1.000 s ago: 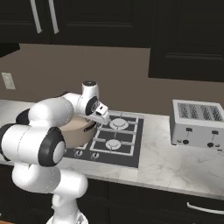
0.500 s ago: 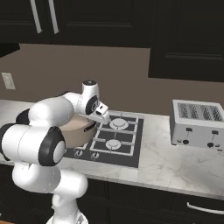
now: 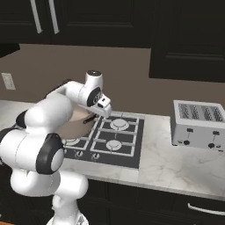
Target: Move the pot and pan from the stove into the sink.
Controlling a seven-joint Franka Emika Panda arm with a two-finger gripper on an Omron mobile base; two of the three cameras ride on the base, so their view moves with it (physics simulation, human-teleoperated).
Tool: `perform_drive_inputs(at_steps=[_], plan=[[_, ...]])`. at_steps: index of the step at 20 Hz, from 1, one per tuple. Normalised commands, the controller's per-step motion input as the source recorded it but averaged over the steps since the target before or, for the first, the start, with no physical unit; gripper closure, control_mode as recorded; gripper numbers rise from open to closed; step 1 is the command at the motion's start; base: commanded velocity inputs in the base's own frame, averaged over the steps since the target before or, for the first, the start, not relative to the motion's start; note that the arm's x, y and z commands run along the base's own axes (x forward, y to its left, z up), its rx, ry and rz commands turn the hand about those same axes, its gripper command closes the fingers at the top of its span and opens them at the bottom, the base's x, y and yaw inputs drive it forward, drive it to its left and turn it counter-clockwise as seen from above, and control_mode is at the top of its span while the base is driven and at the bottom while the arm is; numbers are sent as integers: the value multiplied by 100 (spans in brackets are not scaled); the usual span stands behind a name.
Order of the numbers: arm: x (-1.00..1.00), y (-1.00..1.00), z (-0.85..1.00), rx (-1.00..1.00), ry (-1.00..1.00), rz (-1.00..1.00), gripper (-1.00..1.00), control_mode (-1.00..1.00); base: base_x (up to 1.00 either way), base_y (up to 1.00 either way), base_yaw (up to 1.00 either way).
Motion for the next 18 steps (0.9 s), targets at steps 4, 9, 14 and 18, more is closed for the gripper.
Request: perform_drive_inputs(at_steps=[4,9,14,18], plan=[[-12,-8,86,7,0,0,100,-100,0,0,0],[-29,-7,90,4,0,0,100,-100,0,0,0],[-69,-6,76,0,-1,3,100,-100,0,0,0],[-100,-3,50,0,-6,8,100,-100,0,0,0]])
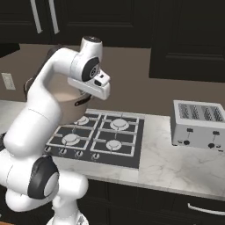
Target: Move the pot and pan from the stove into the sink.
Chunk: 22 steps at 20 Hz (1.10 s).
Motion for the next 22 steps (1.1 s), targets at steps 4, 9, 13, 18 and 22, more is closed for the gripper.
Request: perform_drive_inputs(at_steps=[4,9,13,18,22], plan=[[-100,-2,37,-1,-6,9,100,-100,0,0,0],[-97,-5,19,-1,-11,10,100,-100,0,0,0],[-87,-10,2,-1,-17,12,100,-100,0,0,0],[-65,-15,-1,-7,-31,14,100,-100,0,0,0],[-16,-2,0,-1,-12,6,100,-100,0,0,0]])
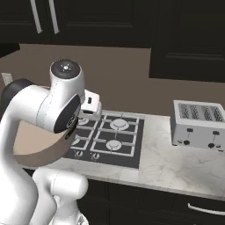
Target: Move the pot and pan from the stove into the sink.
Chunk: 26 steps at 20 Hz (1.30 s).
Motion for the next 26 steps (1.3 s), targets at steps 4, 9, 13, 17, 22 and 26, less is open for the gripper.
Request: perform_drive_inputs(at_steps=[4,9,13,17,22,26], plan=[[0,0,0,0,0,0,100,-100,0,0,0],[-2,0,0,0,0,0,100,-100,0,0,0],[-9,0,-2,0,0,0,100,100,-45,-3,0],[0,0,0,0,0,0,100,100,-71,-9,1],[0,0,0,0,0,0,100,100,-45,-3,21],[0,0,0,0,0,0,100,100,-27,-11,33]])
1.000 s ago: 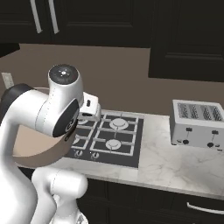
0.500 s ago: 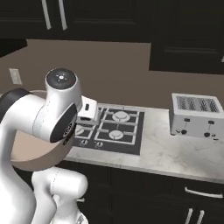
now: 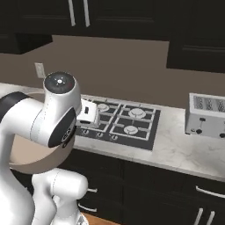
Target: Move the pot and pan from the stove into the sink.
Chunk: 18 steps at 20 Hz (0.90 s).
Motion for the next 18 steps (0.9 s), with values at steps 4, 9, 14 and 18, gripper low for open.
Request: perform_drive_inputs(at_steps=[4,9,14,18], plan=[[0,0,0,0,0,0,100,100,-23,-11,40],[0,0,0,0,0,0,100,100,-20,-7,39],[0,0,0,0,0,0,100,100,-21,-6,37],[0,0,0,0,0,0,100,100,-20,-8,39]])
